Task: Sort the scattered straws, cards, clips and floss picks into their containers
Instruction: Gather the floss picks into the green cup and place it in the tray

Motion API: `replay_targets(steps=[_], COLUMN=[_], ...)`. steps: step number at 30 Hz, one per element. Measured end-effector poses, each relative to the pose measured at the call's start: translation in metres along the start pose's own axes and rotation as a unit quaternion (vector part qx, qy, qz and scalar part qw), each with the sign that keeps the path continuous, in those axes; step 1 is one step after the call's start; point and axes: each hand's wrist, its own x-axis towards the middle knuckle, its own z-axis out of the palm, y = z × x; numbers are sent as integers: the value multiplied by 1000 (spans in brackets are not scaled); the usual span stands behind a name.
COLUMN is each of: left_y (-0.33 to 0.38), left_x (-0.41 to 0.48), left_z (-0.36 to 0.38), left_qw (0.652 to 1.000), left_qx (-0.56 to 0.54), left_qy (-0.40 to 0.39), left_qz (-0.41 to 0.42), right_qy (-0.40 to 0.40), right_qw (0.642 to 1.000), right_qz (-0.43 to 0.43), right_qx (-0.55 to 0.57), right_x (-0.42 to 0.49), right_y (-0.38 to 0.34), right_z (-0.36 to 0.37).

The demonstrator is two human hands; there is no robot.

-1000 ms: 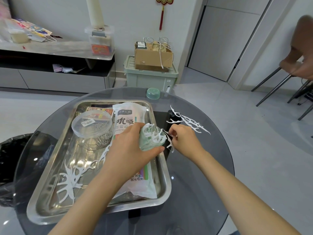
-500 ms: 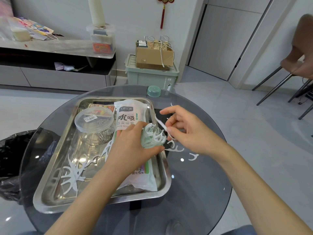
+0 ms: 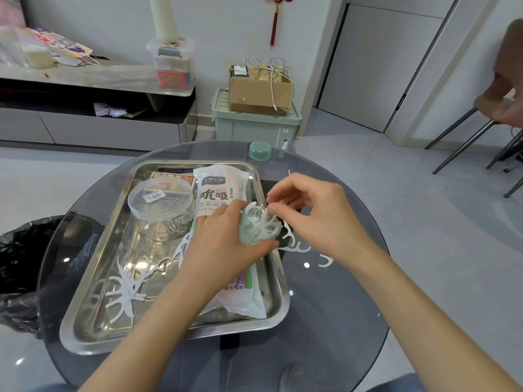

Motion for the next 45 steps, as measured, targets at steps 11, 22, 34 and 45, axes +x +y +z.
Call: replay_targets(steps=[11, 22, 34, 45], left_y=[-6, -7, -10, -9], left_x=[3, 1, 2, 4], left_z=[0, -5, -2, -2], left_qw=[1000, 999, 999, 999], left_qx=[-8, -25, -9, 0], left_qy=[29, 28, 24, 29], left_qz=[6, 33, 21, 24], right_qy=[-83, -199, -138, -91], right_qw=[960, 903, 932, 950], right_qz=[124, 116, 104, 212], right_qx=[-236, -363, -318, -211], right_x=[7, 4, 8, 12], right_y=[45, 77, 87, 86], right_z=[-9, 23, 36, 2])
